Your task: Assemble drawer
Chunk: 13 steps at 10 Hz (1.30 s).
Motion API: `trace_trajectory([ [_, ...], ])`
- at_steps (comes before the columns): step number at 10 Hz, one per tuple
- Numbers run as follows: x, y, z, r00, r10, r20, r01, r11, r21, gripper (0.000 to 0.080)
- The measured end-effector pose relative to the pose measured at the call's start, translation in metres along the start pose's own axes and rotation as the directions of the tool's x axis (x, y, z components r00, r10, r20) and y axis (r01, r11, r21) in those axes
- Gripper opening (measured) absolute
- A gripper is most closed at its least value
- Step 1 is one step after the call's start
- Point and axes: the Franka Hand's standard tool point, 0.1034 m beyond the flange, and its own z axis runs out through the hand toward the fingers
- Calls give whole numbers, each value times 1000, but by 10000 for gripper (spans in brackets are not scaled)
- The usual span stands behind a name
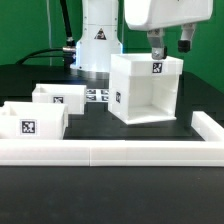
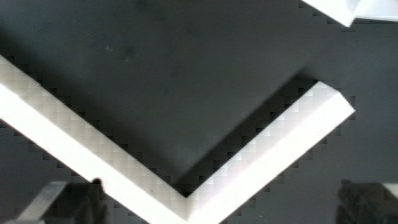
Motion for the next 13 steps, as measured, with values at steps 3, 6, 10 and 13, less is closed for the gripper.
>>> trace_trajectory([
  [3, 0, 0, 0, 1000, 2, 0, -2, 1000, 0, 650],
  [6, -1, 0, 1, 1000, 0, 1, 0, 1000, 0, 650],
  [10, -26, -46, -10, 996, 88, -33, -89, 995, -47, 650],
  [13, -31, -53, -10, 995, 85, -57, -89, 994, -67, 650],
])
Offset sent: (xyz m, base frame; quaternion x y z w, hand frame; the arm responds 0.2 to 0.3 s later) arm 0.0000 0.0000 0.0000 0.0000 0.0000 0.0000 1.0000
